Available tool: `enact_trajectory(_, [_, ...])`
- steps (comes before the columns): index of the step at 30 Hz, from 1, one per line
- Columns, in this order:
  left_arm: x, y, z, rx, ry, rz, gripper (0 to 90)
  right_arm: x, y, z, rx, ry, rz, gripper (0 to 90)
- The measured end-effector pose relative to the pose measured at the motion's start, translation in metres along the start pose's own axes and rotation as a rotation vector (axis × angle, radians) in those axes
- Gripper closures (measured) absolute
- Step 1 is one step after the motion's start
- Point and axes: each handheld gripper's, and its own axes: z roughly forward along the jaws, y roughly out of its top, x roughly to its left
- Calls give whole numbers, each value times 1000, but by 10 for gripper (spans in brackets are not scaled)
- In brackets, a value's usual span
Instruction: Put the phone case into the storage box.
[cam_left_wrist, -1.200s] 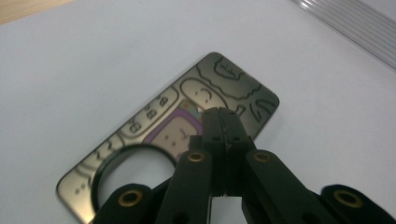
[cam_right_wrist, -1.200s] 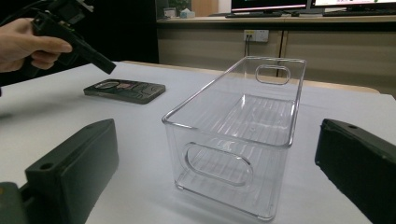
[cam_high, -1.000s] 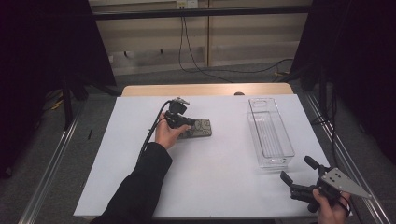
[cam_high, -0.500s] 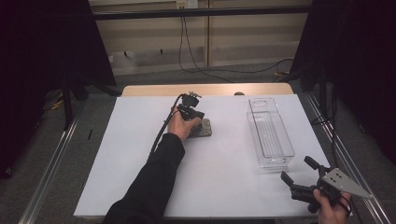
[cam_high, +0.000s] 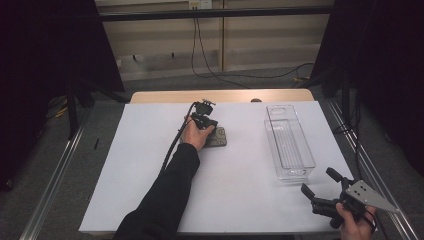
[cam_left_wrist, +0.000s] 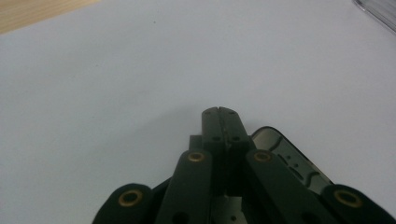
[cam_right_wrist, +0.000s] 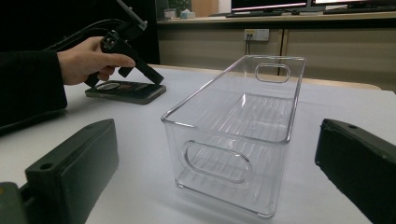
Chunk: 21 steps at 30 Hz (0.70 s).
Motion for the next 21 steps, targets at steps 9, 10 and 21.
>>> enact_trajectory(9, [-2,-3,1,19,-33,4,900,0,0,0,0,1,-1,0])
enact_trajectory(10, [-3,-3,1,21,-37,7,900,0,0,0,1,1,-2,0])
enact_trajectory(21, [-12,-11,-5,32,-85,16,900,1,0,-1,3,-2,-4,0])
